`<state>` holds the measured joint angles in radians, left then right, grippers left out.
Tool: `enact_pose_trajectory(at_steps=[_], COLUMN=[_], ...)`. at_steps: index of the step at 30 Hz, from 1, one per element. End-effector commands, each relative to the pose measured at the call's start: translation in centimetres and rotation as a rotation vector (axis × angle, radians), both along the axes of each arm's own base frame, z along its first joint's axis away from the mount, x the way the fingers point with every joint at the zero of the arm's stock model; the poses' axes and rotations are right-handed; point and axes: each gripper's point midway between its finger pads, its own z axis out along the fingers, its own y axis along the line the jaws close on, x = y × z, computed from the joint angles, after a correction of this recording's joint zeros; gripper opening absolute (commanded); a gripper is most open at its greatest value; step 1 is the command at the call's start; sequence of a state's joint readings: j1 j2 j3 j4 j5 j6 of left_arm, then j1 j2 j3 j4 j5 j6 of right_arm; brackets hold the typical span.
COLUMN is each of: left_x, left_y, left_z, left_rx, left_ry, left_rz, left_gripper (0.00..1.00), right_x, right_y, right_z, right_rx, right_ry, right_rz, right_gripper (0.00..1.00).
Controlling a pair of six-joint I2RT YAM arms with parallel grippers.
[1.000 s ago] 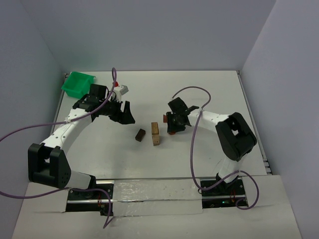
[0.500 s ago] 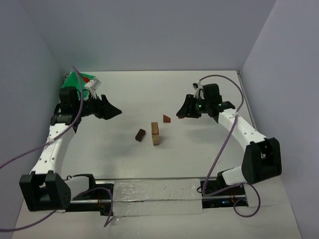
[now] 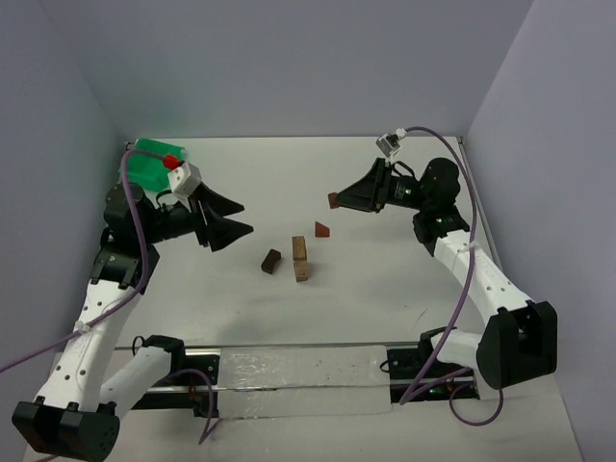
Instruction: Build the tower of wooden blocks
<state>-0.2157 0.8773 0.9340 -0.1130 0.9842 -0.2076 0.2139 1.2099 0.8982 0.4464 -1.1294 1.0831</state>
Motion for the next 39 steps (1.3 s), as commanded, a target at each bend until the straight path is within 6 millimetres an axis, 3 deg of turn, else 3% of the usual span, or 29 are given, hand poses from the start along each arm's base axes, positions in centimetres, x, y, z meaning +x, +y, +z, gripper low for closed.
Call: enact_pose_trajectory(at_steps=[1, 7, 14, 19, 28, 39], left_x=[-0.3, 0.1, 1.0, -0.2, -1.1, -1.6], left_y=[-2.6, -5.8, -9.4, -11.9, -14.2, -15.3], left_z=[2.6, 4.4, 6.0, 7.0, 6.8, 6.8], left_rx=[-0.021, -0.074, -0.035, -0.023, 0.014, 0.035], left_ry=[-0.109, -0.09, -0.177, -0.25, -0.271, -0.301], left_rz=[-0.008, -0.038, -0.034, -0.111, -0.174, -0.193], left_gripper=[0.69, 0.67, 0.67, 0.67, 0.67, 0.63], right_x=[-3.7, -4.6, -3.8, -3.3, -3.7, -4.3], right_y=[-0.1, 0.1, 0.3, 0.5, 1.1, 1.3], right_z=[5.2, 6.1, 5.6, 4.8, 4.9, 5.0], right_rx=[0.157, 0.216, 0.266, 0.273, 0.277, 0.277], right_ry=[-0.032, 0.052, 0.177, 0.233, 0.246, 0.257], right_rz=[0.131, 0.163, 0.148, 0.143, 0.168, 0.187], right_gripper=[0.0, 0.0, 0.0, 0.0, 0.0, 0.0])
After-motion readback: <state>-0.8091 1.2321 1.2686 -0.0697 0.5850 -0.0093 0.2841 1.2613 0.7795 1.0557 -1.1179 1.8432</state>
